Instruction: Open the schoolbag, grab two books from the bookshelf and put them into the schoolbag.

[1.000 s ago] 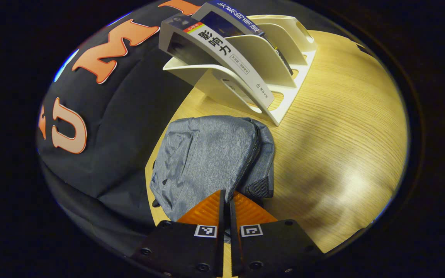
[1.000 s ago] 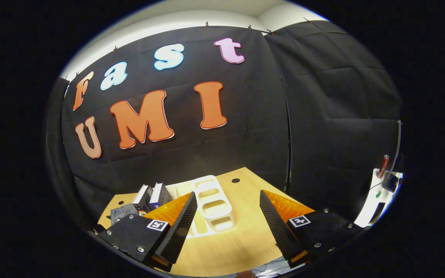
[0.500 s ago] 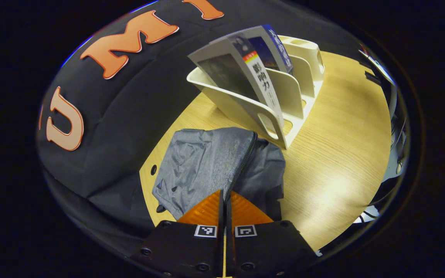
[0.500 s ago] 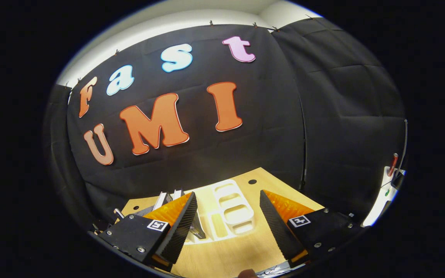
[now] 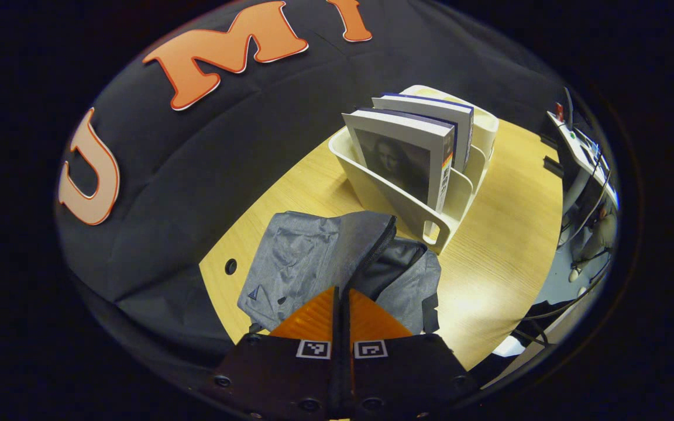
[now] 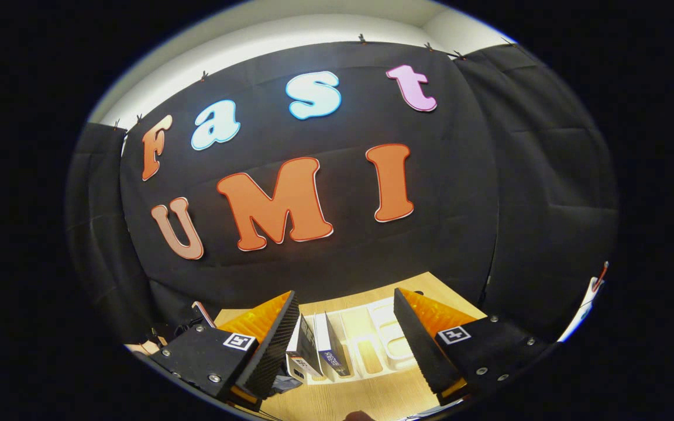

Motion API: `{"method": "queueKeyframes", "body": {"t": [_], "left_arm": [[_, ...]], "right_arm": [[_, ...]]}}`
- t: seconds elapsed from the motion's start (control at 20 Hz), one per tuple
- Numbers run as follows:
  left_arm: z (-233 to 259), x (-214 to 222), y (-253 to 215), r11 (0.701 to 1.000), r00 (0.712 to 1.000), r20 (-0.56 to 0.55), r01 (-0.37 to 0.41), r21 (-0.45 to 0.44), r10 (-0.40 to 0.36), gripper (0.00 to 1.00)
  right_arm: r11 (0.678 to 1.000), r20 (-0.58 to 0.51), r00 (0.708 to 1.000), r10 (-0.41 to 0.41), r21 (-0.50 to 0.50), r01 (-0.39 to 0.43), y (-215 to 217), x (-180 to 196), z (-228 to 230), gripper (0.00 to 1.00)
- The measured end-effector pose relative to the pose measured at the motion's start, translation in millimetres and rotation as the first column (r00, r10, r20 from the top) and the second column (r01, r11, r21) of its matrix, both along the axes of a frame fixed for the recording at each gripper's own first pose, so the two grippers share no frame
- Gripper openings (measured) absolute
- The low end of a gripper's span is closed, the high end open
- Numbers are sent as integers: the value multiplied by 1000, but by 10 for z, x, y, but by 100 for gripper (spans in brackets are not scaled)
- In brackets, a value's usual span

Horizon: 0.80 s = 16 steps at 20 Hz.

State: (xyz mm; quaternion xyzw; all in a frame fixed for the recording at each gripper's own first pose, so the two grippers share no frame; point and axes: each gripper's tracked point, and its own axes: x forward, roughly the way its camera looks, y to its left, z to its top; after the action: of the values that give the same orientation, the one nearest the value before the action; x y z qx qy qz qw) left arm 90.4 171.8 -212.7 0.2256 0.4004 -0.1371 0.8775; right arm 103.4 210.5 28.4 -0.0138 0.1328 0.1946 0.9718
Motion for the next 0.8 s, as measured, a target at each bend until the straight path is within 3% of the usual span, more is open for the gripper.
{"method": "queueKeyframes", "body": {"t": [0.2, 0.4, 0.6, 0.8], "left_arm": [[167, 194, 137, 997, 998, 9, 62, -46, -62, 1], [283, 362, 259, 990, 995, 25, 96, -103, -94, 0], [341, 492, 382, 985, 993, 54, 115, -126, -109, 0], [362, 553, 438, 978, 993, 61, 111, -178, -102, 0]], "right_arm": [[995, -44, 997, 56, -77, -59, 657, 84, 61, 97], [985, -237, 968, 87, -126, -120, 1268, 228, -418, 97], [961, -435, 899, 48, -226, -161, 1615, 476, -1113, 98], [921, -632, 775, 3, -300, -247, 1842, 550, -1804, 99]]}}
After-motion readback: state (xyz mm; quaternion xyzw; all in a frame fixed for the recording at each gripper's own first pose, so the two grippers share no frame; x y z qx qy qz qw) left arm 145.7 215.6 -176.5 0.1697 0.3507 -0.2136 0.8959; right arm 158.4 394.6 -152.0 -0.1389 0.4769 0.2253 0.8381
